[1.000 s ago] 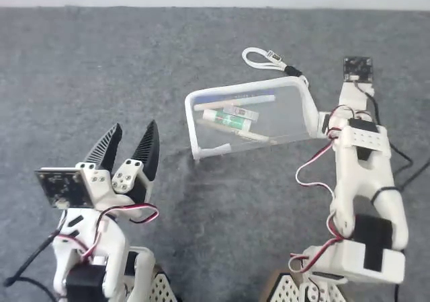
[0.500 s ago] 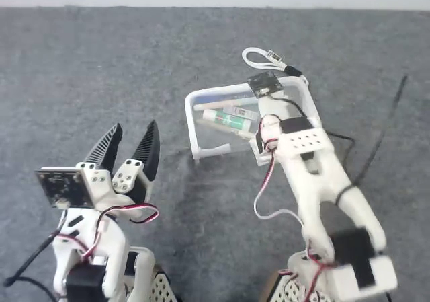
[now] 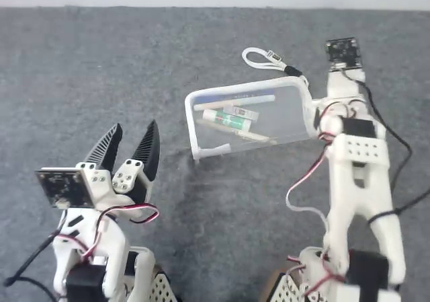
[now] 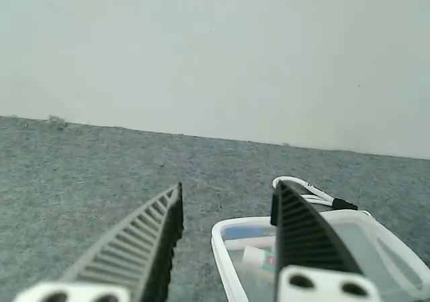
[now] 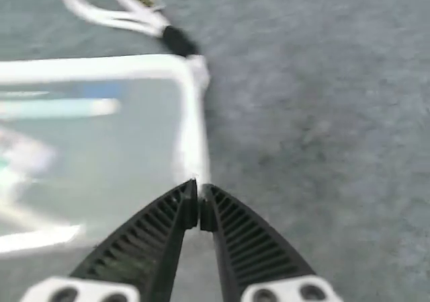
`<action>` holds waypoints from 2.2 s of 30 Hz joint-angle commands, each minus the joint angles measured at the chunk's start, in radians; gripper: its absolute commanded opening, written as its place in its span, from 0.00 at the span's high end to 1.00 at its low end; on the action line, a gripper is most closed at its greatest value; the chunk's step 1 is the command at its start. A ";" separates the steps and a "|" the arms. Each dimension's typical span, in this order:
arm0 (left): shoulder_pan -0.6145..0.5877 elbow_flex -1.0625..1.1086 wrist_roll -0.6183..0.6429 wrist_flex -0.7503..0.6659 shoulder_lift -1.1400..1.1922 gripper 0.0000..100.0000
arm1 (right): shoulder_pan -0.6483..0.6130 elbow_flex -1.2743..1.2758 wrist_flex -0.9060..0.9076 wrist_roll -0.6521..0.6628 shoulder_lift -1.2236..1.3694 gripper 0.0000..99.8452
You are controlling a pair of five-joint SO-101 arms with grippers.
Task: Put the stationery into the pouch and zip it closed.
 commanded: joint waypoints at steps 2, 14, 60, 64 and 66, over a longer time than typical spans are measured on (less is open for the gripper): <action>-0.003 -0.010 0.012 -0.028 -0.021 0.80 | 0.079 -0.054 -0.176 0.026 0.148 0.99; -0.003 -0.010 0.014 -0.028 -0.021 0.80 | -0.004 -0.048 -0.189 0.028 0.315 0.99; -0.005 -0.008 0.012 -0.028 -0.021 0.80 | -0.249 -0.641 0.209 -0.252 0.545 0.84; -0.005 -0.007 0.012 -0.028 -0.021 0.80 | -0.248 -0.732 0.213 -0.250 0.661 0.84; -0.005 -0.007 0.012 -0.028 -0.021 0.80 | -0.252 -0.752 0.213 -0.250 0.694 0.84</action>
